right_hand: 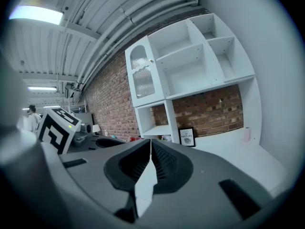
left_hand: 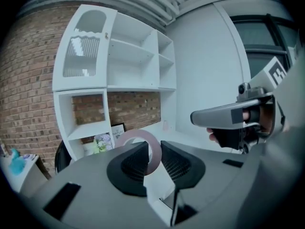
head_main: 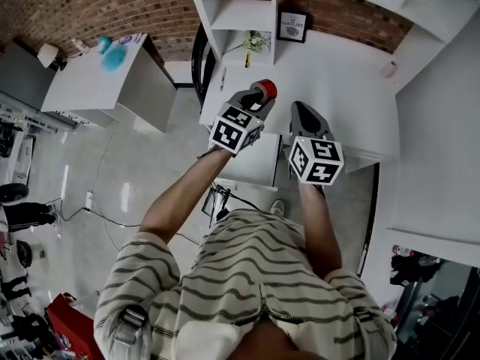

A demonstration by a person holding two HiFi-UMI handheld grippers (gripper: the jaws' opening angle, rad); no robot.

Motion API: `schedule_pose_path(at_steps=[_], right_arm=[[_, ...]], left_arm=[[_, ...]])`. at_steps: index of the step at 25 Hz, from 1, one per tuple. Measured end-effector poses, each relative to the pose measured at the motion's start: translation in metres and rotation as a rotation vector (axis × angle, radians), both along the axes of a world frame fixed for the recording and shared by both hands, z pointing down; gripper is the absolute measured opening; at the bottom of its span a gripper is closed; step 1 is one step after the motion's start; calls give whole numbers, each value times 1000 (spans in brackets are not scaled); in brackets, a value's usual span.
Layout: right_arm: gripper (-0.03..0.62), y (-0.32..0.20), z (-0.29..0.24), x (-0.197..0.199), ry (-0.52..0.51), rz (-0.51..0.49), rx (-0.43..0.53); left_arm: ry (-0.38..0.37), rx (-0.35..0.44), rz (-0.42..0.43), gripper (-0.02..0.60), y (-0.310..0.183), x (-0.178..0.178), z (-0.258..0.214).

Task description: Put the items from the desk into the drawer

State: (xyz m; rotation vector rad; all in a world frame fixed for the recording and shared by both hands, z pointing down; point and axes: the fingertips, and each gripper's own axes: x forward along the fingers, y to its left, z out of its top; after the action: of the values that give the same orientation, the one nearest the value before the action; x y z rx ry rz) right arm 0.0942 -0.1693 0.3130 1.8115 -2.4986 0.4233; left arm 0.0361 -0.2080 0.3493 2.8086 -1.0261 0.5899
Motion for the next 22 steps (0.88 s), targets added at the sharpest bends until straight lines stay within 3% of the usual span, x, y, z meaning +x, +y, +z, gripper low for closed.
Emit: schedule_pose_path(at_steps=[10, 22], right_arm=[[12, 6, -12, -14, 0, -28, 21], [12, 9, -22, -23, -4, -43, 44]], left_arm=[[154, 19, -91, 83, 17, -13, -38], [258, 98, -209, 82, 37, -28, -68]])
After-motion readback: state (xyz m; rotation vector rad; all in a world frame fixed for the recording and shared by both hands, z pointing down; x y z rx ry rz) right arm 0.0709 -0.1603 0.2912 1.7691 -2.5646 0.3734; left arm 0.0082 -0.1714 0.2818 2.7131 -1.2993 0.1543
